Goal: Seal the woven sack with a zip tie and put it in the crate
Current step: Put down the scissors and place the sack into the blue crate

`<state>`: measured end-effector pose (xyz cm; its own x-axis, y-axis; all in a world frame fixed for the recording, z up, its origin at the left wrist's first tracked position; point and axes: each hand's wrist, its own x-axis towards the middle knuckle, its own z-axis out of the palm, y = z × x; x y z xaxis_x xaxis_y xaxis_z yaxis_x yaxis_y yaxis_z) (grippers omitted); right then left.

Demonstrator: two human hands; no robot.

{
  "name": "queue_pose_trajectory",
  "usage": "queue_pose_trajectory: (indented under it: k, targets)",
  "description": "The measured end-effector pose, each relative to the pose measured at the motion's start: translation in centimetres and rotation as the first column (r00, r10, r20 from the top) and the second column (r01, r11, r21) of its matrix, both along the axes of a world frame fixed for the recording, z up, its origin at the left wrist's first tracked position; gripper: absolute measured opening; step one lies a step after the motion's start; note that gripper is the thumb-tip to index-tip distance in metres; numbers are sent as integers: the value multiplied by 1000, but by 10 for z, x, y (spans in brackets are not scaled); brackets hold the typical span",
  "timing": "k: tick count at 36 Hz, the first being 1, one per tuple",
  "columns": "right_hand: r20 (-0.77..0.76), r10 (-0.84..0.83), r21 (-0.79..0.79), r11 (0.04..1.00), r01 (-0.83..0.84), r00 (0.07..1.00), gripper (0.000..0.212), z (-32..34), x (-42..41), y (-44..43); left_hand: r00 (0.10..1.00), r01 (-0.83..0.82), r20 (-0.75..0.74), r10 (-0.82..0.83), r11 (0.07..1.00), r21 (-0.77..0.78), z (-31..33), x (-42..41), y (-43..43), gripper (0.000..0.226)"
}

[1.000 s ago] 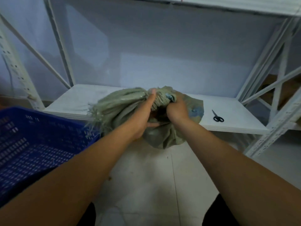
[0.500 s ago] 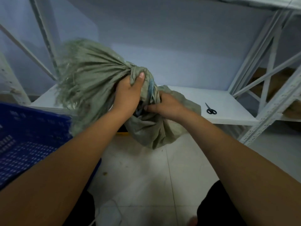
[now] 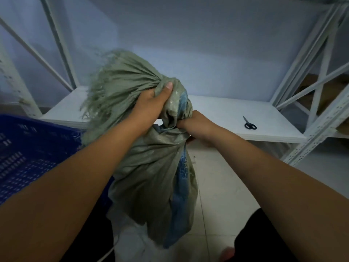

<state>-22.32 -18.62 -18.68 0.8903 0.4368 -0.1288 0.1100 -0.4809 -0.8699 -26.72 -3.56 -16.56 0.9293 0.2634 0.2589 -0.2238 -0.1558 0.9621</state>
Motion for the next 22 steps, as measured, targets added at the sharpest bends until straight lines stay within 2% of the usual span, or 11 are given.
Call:
queue_pose_trajectory:
  k: [1,3,5,7,8,9,11,14,16,19,22]
  targets:
    - [-25,-28,15,999,28,999,28,-1,1,-1,995,76,-69,-78,997,-22,-3,1,4,32]
    - [-86,-82,70,994,88,993,30,-2,2,-2,955,249,-186,-232,966,70,-10,1,15,44]
    - [-137,-113,96,987,127,984,32,-3,4,-1,867,447,-338,-366,871,203,-18,-2,27,74]
    - [-180,-133,84,985,150,975,32,-8,7,2,758,589,-526,-386,751,299,-28,-4,35,104]
    - [-209,-136,70,986,154,968,31,-11,7,3,712,636,-598,-368,700,326,-34,-6,35,112]
    - [-234,-134,46,988,149,963,32,-15,6,5,678,670,-645,-352,657,346,-43,-7,36,112]
    - [-259,-99,-52,995,88,961,36,-25,2,9,656,697,-688,-310,599,394,-64,-9,30,97]
    - [-313,-43,-113,994,8,949,49,-32,-8,15,694,640,-701,-166,589,494,-94,-9,19,65]
    - [-358,-9,-82,996,-22,934,53,-31,-10,18,723,591,-688,-57,566,575,-105,-8,11,72]
    - [-346,-7,-36,999,-6,938,45,-27,-9,18,736,561,-673,-72,620,548,-109,-9,-9,74]
    - [-298,-35,9,999,40,954,38,-22,-4,12,766,535,-619,-171,704,467,-109,-13,-30,73]
